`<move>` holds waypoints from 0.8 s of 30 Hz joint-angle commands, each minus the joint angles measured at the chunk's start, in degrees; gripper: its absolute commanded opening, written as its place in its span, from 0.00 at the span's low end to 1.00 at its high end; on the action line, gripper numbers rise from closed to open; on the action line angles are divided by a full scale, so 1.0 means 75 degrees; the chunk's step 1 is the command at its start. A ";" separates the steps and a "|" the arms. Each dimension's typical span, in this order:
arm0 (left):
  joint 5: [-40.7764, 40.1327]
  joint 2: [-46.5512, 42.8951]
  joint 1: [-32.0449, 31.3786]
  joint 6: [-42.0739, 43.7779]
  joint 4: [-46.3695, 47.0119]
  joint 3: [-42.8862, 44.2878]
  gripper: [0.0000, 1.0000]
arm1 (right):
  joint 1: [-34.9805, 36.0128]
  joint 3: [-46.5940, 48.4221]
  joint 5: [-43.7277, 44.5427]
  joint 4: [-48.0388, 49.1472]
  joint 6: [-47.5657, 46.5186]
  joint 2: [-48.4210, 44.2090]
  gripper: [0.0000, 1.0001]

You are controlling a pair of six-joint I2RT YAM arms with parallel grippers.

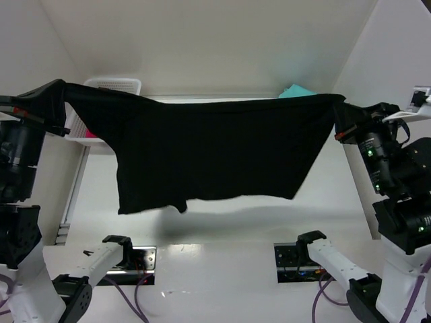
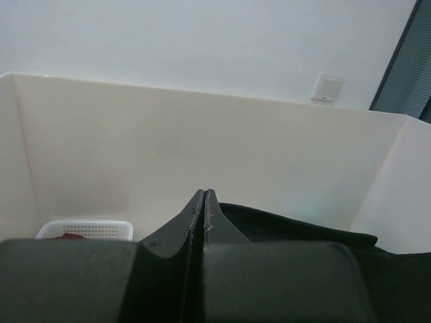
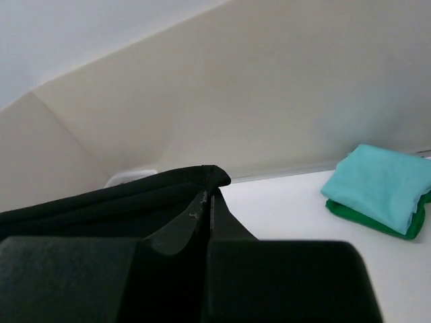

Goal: Fold and stack the t-shirts
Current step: Flatten out the tshirt

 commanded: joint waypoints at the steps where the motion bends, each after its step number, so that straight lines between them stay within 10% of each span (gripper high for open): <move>1: -0.0352 0.0522 0.0018 0.0087 0.0105 -0.0456 0.00 | 0.0005 -0.0005 0.0788 -0.0213 -0.0308 0.0964 0.00; 13: -0.0040 0.2397 0.0018 -0.0173 0.1579 -0.3211 0.00 | -0.0353 -0.3316 0.0845 0.1517 0.0325 0.2325 0.00; 24: -0.0085 0.5801 -0.0051 -0.0545 0.2360 -0.3113 0.00 | -0.1038 -0.3887 0.0132 0.2789 0.0640 0.4952 0.00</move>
